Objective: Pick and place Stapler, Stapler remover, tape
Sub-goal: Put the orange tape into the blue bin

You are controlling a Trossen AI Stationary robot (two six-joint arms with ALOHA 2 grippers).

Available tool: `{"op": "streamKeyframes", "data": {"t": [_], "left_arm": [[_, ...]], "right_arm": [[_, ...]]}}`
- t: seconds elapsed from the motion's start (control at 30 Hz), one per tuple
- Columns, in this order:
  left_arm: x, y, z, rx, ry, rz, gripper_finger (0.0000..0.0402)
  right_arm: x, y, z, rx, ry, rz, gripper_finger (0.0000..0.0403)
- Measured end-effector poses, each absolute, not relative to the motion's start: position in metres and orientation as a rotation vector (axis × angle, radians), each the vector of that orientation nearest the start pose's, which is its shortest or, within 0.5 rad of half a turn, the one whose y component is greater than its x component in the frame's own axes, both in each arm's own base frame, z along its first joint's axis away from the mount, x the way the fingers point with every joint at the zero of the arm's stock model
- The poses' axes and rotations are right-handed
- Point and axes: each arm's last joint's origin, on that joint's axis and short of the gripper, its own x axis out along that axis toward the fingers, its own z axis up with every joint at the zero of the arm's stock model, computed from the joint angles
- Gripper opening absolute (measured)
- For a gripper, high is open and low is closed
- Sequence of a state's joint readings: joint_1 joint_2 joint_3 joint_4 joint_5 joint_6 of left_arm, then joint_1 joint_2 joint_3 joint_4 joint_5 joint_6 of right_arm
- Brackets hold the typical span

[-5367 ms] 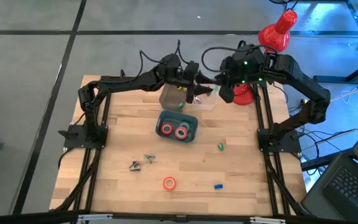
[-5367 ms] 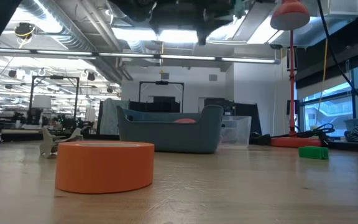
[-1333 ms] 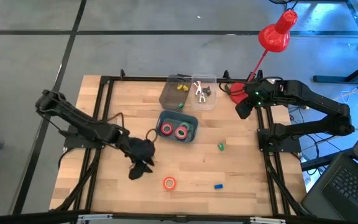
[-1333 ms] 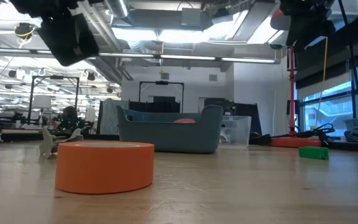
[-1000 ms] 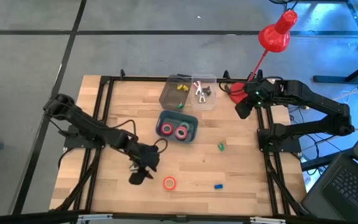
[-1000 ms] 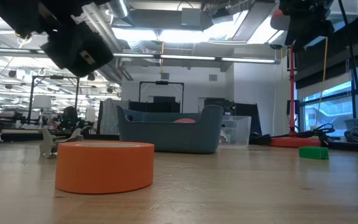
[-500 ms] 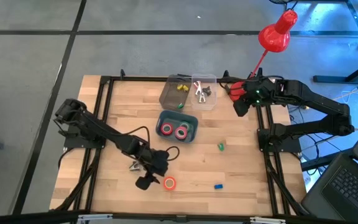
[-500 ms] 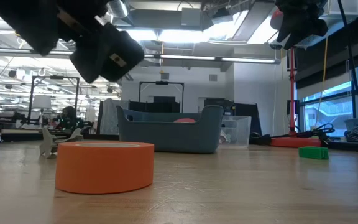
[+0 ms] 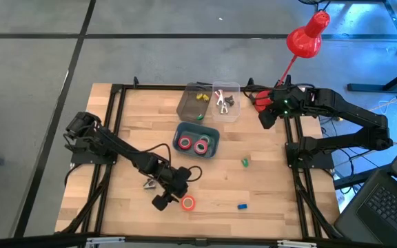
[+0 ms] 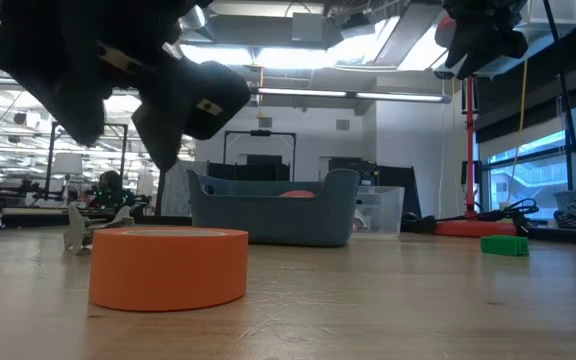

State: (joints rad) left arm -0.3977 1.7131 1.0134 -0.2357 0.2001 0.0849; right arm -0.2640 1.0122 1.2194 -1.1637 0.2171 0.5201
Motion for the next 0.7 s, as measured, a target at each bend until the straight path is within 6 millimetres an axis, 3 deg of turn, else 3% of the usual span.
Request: {"op": "streamKeyframes", "data": {"t": [0.3,0.57,0.7], "left_arm": [[0.314,-0.133,0.173,0.258,0.9,-0.642,0.0168],[0.314,-0.145,0.144,0.358,0.928,-0.836,0.0168],[0.319,-0.152,0.143,0.423,0.906,-0.859,0.0168]], "right_arm": [[0.156,-0.048,0.358,0.493,0.828,-0.684,0.0207],[0.156,-0.049,0.358,0.493,0.828,-0.685,0.0207],[0.156,-0.049,0.358,0.494,0.827,-0.685,0.0207]]}}
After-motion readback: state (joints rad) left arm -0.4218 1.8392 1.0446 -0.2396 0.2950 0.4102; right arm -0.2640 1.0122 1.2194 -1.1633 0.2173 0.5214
